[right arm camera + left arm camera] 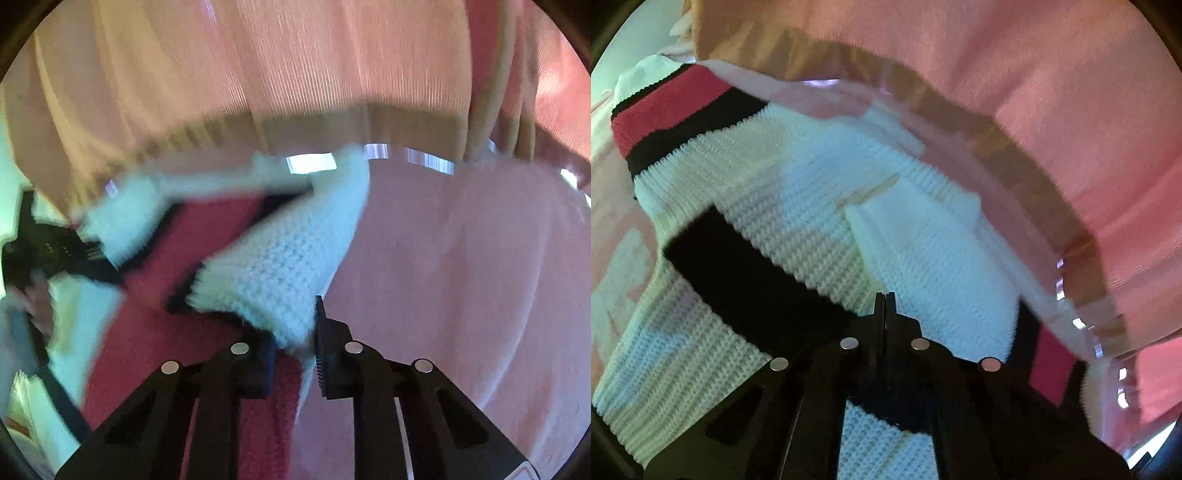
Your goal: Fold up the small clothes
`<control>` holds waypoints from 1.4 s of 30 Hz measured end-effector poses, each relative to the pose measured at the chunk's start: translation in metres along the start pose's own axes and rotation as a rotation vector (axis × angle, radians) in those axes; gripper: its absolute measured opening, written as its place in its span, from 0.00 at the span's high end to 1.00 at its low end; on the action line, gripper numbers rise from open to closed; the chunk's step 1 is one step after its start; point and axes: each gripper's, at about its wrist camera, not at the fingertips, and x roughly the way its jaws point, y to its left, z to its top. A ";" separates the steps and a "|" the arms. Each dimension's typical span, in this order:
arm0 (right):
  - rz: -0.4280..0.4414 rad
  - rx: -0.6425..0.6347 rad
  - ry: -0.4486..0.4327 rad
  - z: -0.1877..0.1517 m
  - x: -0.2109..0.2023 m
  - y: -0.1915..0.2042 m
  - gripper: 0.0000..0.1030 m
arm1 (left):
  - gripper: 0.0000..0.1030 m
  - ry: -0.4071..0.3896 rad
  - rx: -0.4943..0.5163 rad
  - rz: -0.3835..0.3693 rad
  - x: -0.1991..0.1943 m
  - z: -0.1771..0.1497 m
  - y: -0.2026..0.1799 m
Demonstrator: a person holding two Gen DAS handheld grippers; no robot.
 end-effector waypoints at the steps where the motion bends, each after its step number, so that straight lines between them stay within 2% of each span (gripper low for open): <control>1: 0.020 -0.005 -0.039 0.005 -0.013 0.003 0.85 | 1.00 -0.028 0.011 0.001 -0.008 0.002 0.000; 3: -0.010 -0.040 -0.046 0.004 -0.018 0.001 0.86 | 1.00 -0.072 0.051 0.046 -0.021 0.005 -0.001; 4: -0.045 -0.050 -0.016 0.002 -0.011 -0.002 0.86 | 1.00 -0.061 0.066 0.049 -0.022 0.005 0.001; 5: -0.077 -0.030 0.044 -0.005 0.002 -0.014 0.86 | 1.00 -0.048 0.068 0.044 -0.021 0.006 0.003; 7: -0.070 0.041 0.130 -0.013 0.019 -0.030 0.86 | 1.00 -0.023 0.069 -0.006 -0.020 0.006 0.002; 9: -0.058 0.062 0.137 -0.016 0.019 -0.034 0.85 | 0.91 -0.026 0.065 -0.028 -0.019 0.009 -0.003; 10: -0.059 0.053 0.133 -0.015 0.018 -0.031 0.85 | 0.71 -0.015 0.054 -0.031 -0.016 0.009 -0.004; 11: -0.061 0.037 0.129 -0.014 0.016 -0.028 0.84 | 0.42 -0.002 0.037 -0.014 -0.012 0.010 -0.005; 12: -0.062 0.031 0.123 -0.013 0.015 -0.025 0.83 | 0.35 0.008 0.016 0.012 -0.007 0.011 -0.004; 13: -0.061 0.030 0.123 -0.012 0.015 -0.024 0.81 | 0.34 0.011 -0.006 0.034 -0.002 0.015 -0.002; 16: -0.067 0.032 0.128 -0.013 0.017 -0.023 0.80 | 0.35 0.040 -0.038 0.042 0.014 0.019 0.000; 18: -0.074 0.028 0.141 -0.013 0.020 -0.025 0.79 | 0.44 0.038 -0.026 0.021 0.020 0.020 -0.003; 20: -0.093 0.023 0.142 -0.011 0.024 -0.023 0.70 | 0.85 0.074 0.022 -0.028 0.030 0.021 -0.011; 21: -0.103 0.019 0.140 -0.011 0.025 -0.022 0.69 | 0.91 0.085 0.035 -0.036 0.033 0.021 -0.012; 25: -0.103 0.024 0.131 -0.008 0.026 -0.021 0.67 | 0.93 -0.003 0.093 -0.045 0.014 0.024 -0.019; 27: -0.074 0.025 0.102 -0.005 0.019 -0.016 0.67 | 0.93 -0.061 0.082 -0.067 -0.009 0.030 -0.018; 28: -0.063 0.015 0.090 -0.004 0.015 -0.013 0.71 | 0.93 -0.081 0.077 -0.062 -0.017 0.033 -0.017; 29: -0.063 -0.009 0.086 -0.003 0.014 -0.008 0.85 | 0.93 -0.102 0.083 -0.046 -0.024 0.035 -0.015; 31: -0.126 -0.044 0.146 -0.008 0.024 -0.006 0.85 | 0.93 -0.093 0.110 -0.007 -0.019 0.035 -0.009; 34: -0.142 -0.037 0.172 -0.012 0.028 -0.014 0.86 | 0.93 0.006 0.093 0.059 0.014 0.022 0.014; 37: -0.133 -0.024 0.198 -0.010 0.017 -0.014 0.85 | 0.92 0.002 0.090 0.035 0.017 0.018 0.023; 39: -0.116 -0.018 0.143 -0.004 -0.011 -0.007 0.81 | 0.92 0.006 0.067 0.022 0.011 0.021 0.024; 42: -0.091 -0.027 -0.036 0.012 -0.061 0.010 0.77 | 0.88 -0.020 0.041 0.043 -0.002 0.023 0.024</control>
